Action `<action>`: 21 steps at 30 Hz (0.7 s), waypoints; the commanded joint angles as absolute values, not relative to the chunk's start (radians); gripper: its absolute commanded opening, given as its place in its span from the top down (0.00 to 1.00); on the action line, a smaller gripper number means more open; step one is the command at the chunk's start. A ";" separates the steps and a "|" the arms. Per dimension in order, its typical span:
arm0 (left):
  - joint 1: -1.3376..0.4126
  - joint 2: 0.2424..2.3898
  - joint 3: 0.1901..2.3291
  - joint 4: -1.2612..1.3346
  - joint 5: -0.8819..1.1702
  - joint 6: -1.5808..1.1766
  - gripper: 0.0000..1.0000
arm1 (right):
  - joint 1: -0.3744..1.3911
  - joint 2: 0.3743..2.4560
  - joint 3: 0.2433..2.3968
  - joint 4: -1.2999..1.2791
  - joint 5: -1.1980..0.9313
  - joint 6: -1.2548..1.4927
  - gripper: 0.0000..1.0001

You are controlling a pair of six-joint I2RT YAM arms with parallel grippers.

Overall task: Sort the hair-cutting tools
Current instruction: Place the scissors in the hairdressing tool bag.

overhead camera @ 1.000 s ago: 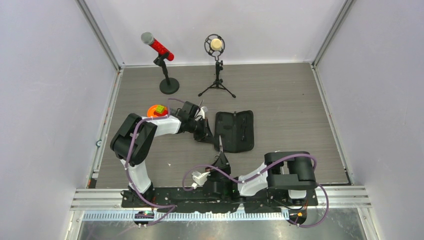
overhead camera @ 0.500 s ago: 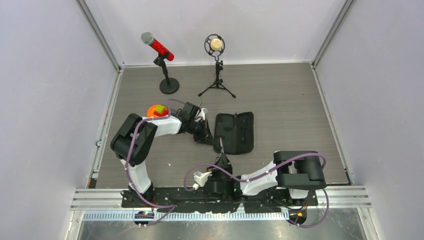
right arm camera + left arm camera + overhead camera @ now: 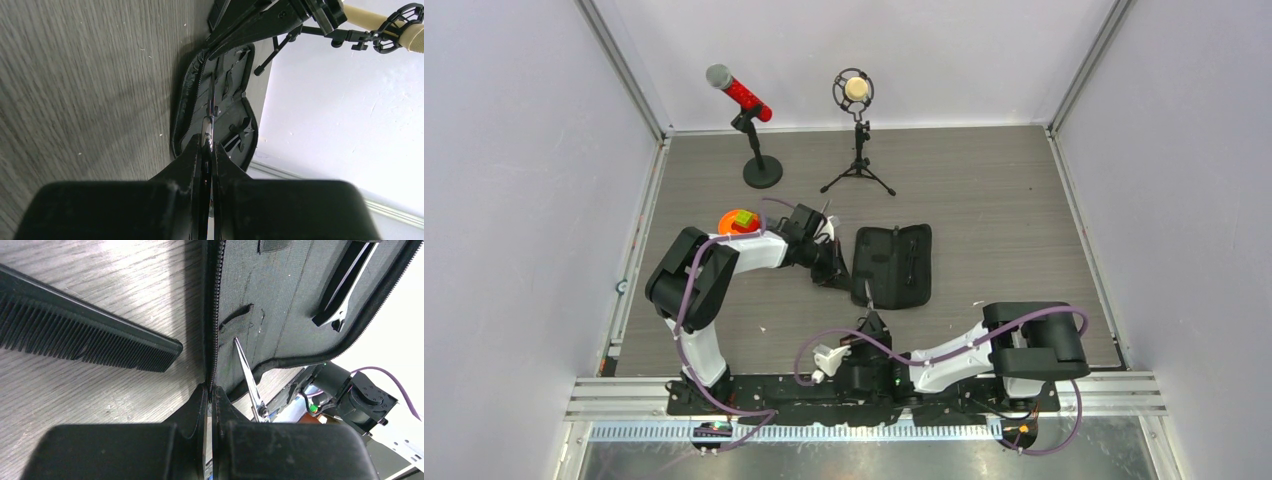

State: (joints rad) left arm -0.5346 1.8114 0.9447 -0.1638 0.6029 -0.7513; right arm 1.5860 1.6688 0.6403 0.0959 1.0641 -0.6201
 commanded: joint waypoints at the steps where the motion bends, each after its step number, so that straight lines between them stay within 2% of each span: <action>1: -0.539 1.778 0.953 -0.152 0.600 -0.745 1.00 | 1.555 1.714 0.642 0.142 1.072 -0.592 0.95; 12: -0.584 1.747 0.836 -0.069 0.617 -0.777 1.00 | 1.501 1.778 0.635 0.269 1.077 -0.678 0.92; 14: -0.583 1.750 0.835 -0.060 0.613 -0.789 1.00 | 1.500 1.775 0.636 0.259 1.072 -0.675 0.86; 17: -0.584 1.757 0.842 -0.047 0.612 -0.808 1.00 | 1.500 1.752 0.636 0.212 1.039 -0.635 0.64; 21: -0.584 1.762 0.858 -0.049 0.595 -0.825 1.00 | 1.501 1.701 0.631 0.141 0.994 -0.591 0.45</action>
